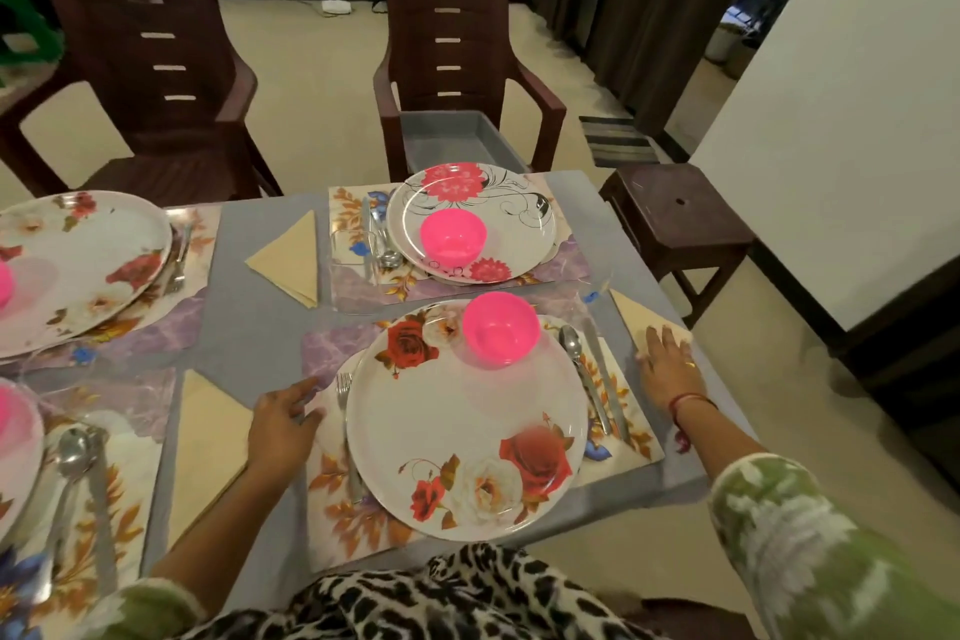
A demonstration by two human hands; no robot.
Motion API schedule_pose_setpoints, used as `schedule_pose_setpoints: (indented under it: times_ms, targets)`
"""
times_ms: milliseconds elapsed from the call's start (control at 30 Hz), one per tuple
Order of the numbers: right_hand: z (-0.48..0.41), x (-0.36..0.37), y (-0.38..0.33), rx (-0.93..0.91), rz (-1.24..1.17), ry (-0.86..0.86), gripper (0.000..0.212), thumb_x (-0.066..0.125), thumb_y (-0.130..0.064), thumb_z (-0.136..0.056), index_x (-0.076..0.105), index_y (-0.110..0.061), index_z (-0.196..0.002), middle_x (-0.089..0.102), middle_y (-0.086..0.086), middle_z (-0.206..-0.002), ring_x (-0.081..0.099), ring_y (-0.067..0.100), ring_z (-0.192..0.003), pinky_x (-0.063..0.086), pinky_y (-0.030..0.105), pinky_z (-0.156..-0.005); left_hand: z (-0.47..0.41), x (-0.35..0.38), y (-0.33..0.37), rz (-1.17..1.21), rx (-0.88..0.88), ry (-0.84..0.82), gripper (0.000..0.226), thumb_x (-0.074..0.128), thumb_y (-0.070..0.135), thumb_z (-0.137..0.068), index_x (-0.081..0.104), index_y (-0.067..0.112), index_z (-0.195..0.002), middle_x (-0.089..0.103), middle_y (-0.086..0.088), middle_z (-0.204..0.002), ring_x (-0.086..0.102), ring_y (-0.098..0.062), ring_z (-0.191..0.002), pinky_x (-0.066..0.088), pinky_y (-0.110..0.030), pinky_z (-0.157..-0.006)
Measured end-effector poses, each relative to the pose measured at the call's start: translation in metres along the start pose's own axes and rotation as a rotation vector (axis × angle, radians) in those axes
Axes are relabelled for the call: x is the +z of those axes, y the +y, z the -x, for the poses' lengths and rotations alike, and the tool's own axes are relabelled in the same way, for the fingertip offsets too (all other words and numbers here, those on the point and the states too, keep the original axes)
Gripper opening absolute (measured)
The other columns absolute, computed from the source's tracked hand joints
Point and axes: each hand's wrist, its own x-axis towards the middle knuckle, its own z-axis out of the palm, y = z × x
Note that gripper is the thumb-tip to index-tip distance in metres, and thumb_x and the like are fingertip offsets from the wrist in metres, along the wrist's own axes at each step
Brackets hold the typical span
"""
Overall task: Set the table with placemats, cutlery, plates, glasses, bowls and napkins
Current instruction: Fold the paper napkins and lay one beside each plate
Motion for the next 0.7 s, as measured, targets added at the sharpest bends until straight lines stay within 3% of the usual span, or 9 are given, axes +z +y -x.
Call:
schedule_pose_setpoints:
  times_ms: [467,533,633,700]
  targets:
    - [0.002,0.006,-0.003,0.004,-0.029,-0.096,0.053,0.024,-0.029,-0.102,0.005,-0.018,-0.150,0.001,0.006,-0.159,0.002,0.035,-0.145,0.012,0.047,-0.116,-0.004,-0.007,-0.005,-0.036,0.033,-0.053,0.039,0.066,0.004,-0.084,0.063,0.010,-0.122,0.064,-0.013,-0.120,0.064,-0.030,-0.100,0.052,-0.038,-0.081]
    - [0.010,0.001,-0.010,-0.007,-0.089,0.054,0.053,0.031,-0.028,-0.101,0.012,-0.017,-0.150,0.007,0.010,-0.158,0.008,0.035,-0.144,0.016,0.047,-0.115,-0.003,-0.008,-0.003,-0.034,0.018,-0.046,0.040,0.065,0.004,-0.084,0.063,0.011,-0.123,0.063,-0.014,-0.122,0.064,-0.029,-0.099,0.052,-0.038,-0.082]
    - [0.039,-0.001,-0.019,0.038,-0.322,0.330,0.043,0.043,-0.026,-0.098,0.040,-0.012,-0.138,0.036,0.017,-0.143,0.038,0.035,-0.129,0.035,0.047,-0.105,0.009,-0.006,0.003,-0.019,-0.003,0.011,0.039,0.062,0.002,-0.085,0.061,0.007,-0.123,0.064,-0.013,-0.118,0.062,-0.031,-0.103,0.048,-0.039,-0.086]
    - [0.066,0.005,-0.021,0.130,-0.355,0.356,0.037,0.048,-0.027,-0.095,0.051,-0.010,-0.127,0.048,0.018,-0.127,0.048,0.036,-0.114,0.041,0.044,-0.095,0.021,-0.004,0.006,-0.065,-0.003,0.056,0.037,0.062,0.001,-0.083,0.062,0.006,-0.120,0.067,-0.015,-0.111,0.062,-0.032,-0.101,0.047,-0.038,-0.084]
